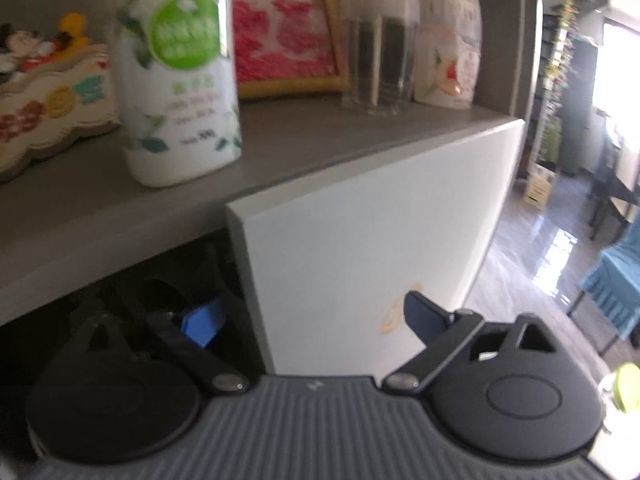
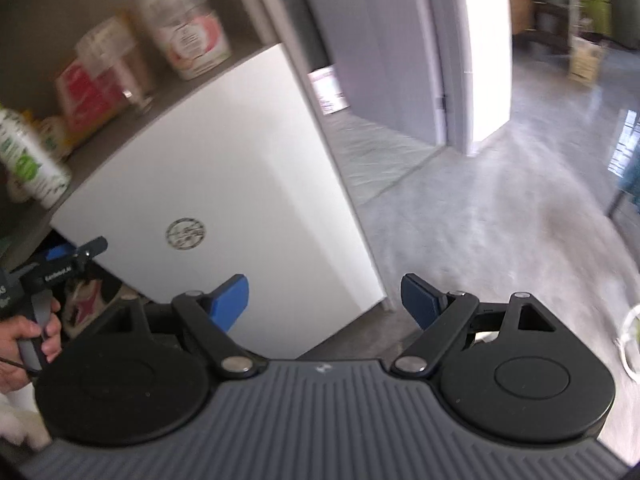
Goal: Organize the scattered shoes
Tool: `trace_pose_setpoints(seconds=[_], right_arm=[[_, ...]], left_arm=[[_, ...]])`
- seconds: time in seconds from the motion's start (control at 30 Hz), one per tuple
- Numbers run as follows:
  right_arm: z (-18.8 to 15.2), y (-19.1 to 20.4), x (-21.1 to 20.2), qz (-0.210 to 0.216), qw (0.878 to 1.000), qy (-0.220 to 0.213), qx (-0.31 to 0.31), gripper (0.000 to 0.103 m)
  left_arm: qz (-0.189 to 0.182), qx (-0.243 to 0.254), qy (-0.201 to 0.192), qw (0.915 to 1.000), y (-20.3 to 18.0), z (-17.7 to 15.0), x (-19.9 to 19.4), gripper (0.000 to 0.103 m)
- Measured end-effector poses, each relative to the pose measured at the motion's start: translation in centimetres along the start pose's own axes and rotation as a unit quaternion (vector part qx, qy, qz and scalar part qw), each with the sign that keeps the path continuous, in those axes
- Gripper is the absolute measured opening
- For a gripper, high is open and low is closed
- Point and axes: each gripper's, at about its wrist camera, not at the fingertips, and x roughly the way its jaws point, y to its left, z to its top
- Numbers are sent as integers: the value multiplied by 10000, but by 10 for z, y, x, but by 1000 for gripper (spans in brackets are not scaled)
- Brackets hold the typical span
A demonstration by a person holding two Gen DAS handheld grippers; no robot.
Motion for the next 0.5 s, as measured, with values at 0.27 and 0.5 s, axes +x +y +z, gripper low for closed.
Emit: trace_pose_setpoints(seconds=[0.27,0.5], right_arm=[[-40,35,-33,-383,9991,176,-102,85],[-71,50,-59,-818,9965,111,127,85]], left_arm=[[-404,452,-228,9979,3,-8,15,84],[-524,253,-274,9979,16,-9,19,65]])
